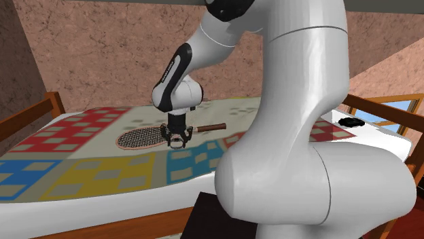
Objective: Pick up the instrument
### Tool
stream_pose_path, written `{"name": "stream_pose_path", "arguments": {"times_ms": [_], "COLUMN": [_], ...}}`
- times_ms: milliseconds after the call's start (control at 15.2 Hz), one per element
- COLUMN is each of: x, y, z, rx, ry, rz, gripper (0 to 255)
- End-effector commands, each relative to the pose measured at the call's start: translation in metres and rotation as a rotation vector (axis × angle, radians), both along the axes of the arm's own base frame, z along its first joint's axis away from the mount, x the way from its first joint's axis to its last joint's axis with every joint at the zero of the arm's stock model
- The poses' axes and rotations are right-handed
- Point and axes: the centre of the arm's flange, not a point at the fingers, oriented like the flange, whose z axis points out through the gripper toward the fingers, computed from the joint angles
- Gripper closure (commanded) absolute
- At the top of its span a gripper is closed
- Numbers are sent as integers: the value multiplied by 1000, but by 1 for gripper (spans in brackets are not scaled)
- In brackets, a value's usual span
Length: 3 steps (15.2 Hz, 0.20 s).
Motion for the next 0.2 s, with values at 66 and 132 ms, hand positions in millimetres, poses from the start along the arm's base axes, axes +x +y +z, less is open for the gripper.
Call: {"name": "stream_pose_path", "arguments": {"times_ms": [66,132], "x": [0,0], "y": [0,0], "z": [11,11], "rx": [0,0], "ry": [0,0], "rz": [0,0], "gripper": [255,255]}}
